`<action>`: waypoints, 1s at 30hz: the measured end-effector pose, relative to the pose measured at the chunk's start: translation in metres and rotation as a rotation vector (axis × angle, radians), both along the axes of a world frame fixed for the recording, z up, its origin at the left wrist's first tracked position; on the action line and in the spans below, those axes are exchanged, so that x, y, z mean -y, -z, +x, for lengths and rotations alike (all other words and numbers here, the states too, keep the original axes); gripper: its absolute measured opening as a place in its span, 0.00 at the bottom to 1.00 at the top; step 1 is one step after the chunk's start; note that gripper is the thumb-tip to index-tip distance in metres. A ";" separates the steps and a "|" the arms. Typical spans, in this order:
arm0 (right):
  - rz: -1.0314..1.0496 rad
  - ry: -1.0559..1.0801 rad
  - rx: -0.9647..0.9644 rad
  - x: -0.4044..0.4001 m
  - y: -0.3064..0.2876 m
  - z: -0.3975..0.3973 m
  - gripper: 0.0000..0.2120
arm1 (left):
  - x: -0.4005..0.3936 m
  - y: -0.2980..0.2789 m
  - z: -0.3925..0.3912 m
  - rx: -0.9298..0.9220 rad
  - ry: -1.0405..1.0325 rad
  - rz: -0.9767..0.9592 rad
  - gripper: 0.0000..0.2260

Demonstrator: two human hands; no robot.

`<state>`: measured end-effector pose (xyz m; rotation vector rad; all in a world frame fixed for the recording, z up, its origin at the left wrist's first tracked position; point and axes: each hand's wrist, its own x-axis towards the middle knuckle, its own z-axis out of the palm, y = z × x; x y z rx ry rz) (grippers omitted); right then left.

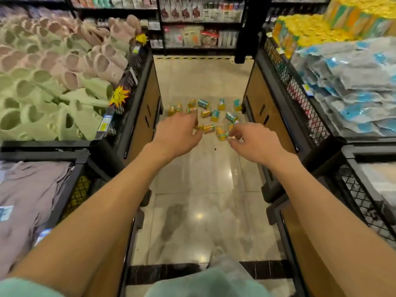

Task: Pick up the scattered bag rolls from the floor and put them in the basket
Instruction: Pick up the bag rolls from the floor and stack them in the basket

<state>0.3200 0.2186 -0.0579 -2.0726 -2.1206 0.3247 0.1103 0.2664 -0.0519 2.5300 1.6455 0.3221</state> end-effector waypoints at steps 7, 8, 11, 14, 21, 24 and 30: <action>-0.041 0.006 0.002 -0.096 0.007 0.065 0.15 | -0.084 0.009 0.064 -0.023 -0.051 -0.038 0.15; -0.050 0.002 -0.001 -0.110 0.009 0.071 0.15 | -0.096 0.011 0.069 -0.026 -0.052 -0.039 0.15; -0.064 -0.012 0.004 -0.151 0.016 0.087 0.15 | -0.140 0.018 0.084 -0.034 -0.059 -0.046 0.15; -0.084 0.007 0.013 -0.197 0.026 0.098 0.15 | -0.188 0.027 0.096 -0.031 -0.065 -0.059 0.15; -0.140 0.076 0.031 -0.319 0.050 0.118 0.13 | -0.316 0.060 0.112 -0.003 -0.030 -0.134 0.15; -0.183 0.128 0.026 -0.363 0.053 0.126 0.14 | -0.370 0.069 0.125 -0.033 0.009 -0.172 0.16; -0.219 0.208 0.006 -0.442 0.060 0.162 0.15 | -0.462 0.086 0.159 -0.045 0.042 -0.195 0.16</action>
